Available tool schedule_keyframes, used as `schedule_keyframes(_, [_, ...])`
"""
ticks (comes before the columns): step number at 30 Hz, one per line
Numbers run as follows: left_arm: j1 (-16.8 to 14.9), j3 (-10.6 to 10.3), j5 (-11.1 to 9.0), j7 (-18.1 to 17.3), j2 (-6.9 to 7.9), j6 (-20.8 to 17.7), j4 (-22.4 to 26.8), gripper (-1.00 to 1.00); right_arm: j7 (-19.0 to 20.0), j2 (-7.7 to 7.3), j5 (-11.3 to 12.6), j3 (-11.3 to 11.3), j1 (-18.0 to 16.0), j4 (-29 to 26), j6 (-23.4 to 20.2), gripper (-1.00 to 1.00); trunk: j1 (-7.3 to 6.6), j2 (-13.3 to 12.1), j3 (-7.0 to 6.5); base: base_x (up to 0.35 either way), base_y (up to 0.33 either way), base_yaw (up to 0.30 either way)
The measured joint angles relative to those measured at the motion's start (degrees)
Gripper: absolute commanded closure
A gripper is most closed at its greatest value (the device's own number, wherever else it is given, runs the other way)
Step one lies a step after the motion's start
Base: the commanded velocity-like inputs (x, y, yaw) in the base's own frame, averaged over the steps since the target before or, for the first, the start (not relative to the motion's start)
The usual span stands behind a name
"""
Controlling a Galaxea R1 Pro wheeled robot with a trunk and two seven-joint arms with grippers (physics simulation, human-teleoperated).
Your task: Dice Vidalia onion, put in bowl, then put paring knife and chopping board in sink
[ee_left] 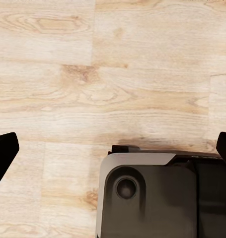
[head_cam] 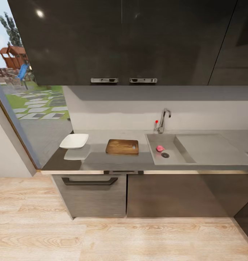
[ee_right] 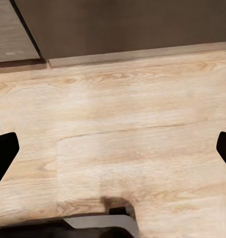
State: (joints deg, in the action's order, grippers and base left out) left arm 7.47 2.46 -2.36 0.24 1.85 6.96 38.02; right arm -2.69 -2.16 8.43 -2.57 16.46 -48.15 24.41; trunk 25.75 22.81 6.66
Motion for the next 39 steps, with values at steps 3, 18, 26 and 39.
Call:
schedule_keyframes(3, [0.0, 0.0, 0.0, 0.0, 0.0, 0.0, 0.0, -1.0, 0.0, 0.04, 0.2, 0.2, 0.0, 5.7, 0.0, -1.0, 0.0, 0.0, 0.0, 0.0, 0.0, 0.0])
schedule_keyframes(18, [0.0, 0.0, 0.0, 0.0, 0.0, 0.0, 0.0, -1.0, 0.0, 0.02, 0.2, 0.4, 0.0, 15.8, 0.1, -1.0, 0.0, 0.0, 0.0, 0.0, 0.0, 0.0])
schedule_keyframes(26, [0.0, 0.0, 0.0, 0.0, -0.07, 0.0, -0.1, -1.0, 0.0, 0.18, 0.2, 0.4, 0.0, 15.9, 0.1, -1.0, 0.0, 0.0, 0.0, 0.0, 0.0, 0.0])
schedule_keyframes(39, [0.0, 0.0, 0.0, 0.0, -0.09, 0.0, -0.2, -1.0, 0.1, 0.79, 0.4, 0.4, 0.0, 15.9, 0.2, -1.0, 0.0, 0.0, 0.0, 0.0, 0.0, 0.0])
